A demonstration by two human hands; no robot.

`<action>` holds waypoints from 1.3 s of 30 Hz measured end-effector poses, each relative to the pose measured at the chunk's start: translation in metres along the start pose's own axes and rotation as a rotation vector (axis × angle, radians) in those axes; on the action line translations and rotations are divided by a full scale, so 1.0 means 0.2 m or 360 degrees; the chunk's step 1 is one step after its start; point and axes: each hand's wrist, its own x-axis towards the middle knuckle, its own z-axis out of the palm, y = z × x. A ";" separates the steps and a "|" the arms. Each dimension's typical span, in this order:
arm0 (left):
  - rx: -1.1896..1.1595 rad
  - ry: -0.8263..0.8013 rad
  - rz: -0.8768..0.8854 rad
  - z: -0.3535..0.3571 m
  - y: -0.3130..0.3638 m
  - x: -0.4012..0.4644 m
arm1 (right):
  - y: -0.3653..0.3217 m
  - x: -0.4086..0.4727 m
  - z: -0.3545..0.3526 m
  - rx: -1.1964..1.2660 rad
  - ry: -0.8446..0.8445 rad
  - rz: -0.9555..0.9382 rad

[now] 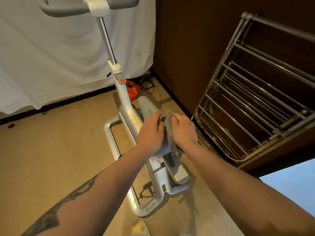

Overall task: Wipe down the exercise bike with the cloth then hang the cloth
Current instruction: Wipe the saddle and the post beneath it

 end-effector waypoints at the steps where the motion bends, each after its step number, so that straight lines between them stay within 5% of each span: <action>1: 0.0018 0.0013 -0.0010 0.01 -0.01 0.03 | -0.01 -0.08 0.03 -0.0040 0.0106 -0.0006; 5: 0.0133 0.0149 0.0044 0.07 -0.06 0.06 | 0.01 -0.09 0.02 0.0053 0.0135 -0.0093; 8: 0.0111 0.0239 0.0048 0.08 -0.05 0.05 | 0.00 0.06 -0.07 0.0572 -0.0082 0.0365; 10: 0.0090 0.0264 -0.0051 0.08 -0.05 0.04 | -0.02 0.02 -0.03 0.0510 -0.0067 0.0446; 13: 0.0030 0.0308 -0.0213 0.09 -0.07 0.04 | -0.02 -0.05 0.01 0.0039 0.0058 0.0221; 18: -0.0044 0.0411 -0.0369 0.10 -0.05 0.04 | -0.03 0.16 -0.07 -0.0149 -0.0297 0.0092; 22: -0.0152 0.0541 -0.0455 0.09 -0.03 0.03 | -0.05 0.01 -0.06 -0.0580 -0.0310 -0.0497; 33: -0.0017 0.0733 -0.0840 0.10 0.03 0.04 | -0.28 0.47 0.07 -0.0187 -0.0831 -0.0694; 39: 0.0026 0.0821 -0.0946 0.11 0.01 0.03 | -0.17 0.38 -0.01 -0.0477 -0.0867 -0.0975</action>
